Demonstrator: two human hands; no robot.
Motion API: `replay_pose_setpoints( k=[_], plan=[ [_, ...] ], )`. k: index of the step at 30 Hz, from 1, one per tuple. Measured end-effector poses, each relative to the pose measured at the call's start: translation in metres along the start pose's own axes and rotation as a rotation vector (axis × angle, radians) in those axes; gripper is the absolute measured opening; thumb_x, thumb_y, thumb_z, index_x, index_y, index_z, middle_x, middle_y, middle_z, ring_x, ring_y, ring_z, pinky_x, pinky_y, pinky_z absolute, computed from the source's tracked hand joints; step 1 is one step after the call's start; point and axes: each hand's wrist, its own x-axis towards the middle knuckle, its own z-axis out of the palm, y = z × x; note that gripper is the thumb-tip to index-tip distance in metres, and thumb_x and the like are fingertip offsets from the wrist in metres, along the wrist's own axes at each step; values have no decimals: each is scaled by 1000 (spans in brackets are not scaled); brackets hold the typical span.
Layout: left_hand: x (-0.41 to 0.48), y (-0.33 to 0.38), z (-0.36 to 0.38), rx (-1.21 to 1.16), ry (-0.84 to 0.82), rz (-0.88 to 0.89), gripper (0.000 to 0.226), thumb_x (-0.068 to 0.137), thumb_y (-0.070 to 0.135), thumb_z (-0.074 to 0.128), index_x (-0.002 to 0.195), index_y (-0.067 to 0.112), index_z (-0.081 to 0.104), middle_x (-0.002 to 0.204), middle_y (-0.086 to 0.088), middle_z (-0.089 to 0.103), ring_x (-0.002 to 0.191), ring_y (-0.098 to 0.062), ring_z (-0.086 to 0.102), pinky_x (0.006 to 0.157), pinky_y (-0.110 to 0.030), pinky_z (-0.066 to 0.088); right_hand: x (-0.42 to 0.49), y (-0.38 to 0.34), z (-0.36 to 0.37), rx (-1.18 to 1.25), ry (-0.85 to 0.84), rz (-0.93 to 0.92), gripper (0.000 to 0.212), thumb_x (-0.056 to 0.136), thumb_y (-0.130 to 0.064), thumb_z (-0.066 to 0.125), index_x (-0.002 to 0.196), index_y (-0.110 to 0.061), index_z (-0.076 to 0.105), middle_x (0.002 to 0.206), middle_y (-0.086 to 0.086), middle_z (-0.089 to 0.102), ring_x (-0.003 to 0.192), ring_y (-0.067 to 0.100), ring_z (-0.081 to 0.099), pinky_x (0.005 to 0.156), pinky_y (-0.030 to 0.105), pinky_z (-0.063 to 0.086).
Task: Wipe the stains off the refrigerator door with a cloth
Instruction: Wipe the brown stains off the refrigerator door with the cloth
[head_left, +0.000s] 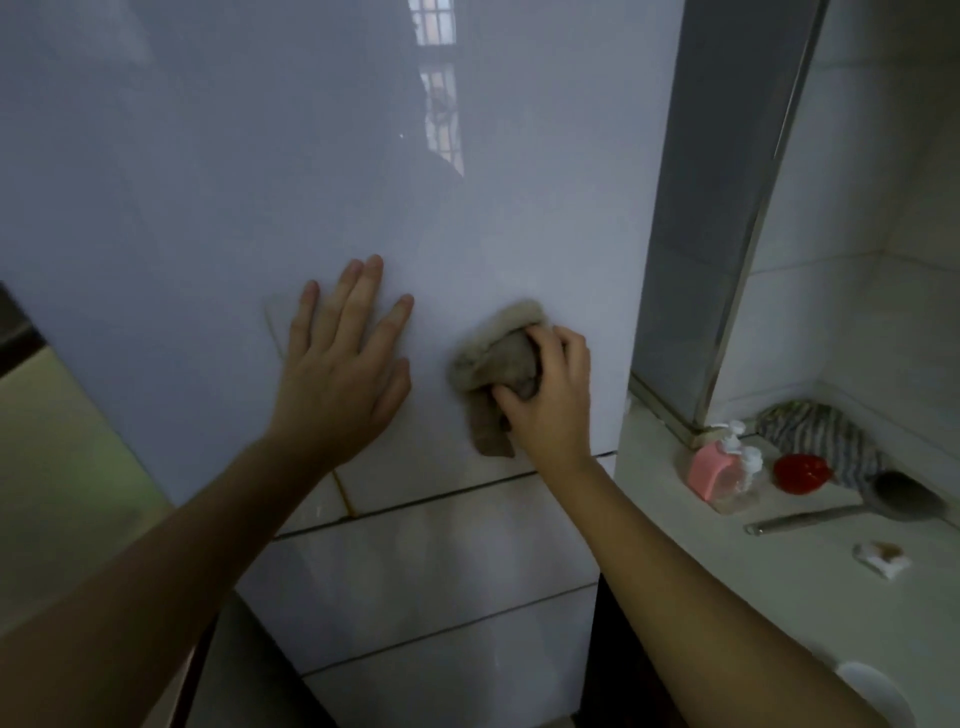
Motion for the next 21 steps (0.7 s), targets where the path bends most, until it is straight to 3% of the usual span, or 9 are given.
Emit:
replay_pose_setpoints(
  k=[5,10,17,21],
  plan=[
    [15,-33,-24,5,6,-120,60,99,37,39,150,7,45,165,-25,23,154,-40,23,123,-61,20,82,-17,-44,11,177,-33,70,73,-32,76,137,-29,48,124,-12,38,121,16,46,106,35,45],
    [27,-68,-43,-4,82,-211,61,99,38,39,151,7,42,166,-23,21,154,-39,21,125,-58,17,149,-63,-57,-29,248,-114,70,76,-36,75,139,-26,47,129,-1,43,120,18,46,102,39,49],
    [-11,-116,-48,-7,145,-461,61,98,37,40,152,9,35,165,-21,21,153,-40,22,123,-56,18,92,-91,12,-340,-85,-624,70,70,-40,83,131,-12,64,126,20,60,110,36,56,87,42,48],
    [-42,-128,-39,9,107,-466,62,99,35,43,154,7,35,165,-24,22,151,-43,25,120,-57,24,56,-93,41,-400,-228,-883,58,69,-33,84,121,-9,72,117,21,67,102,38,66,81,41,53]
  ],
)
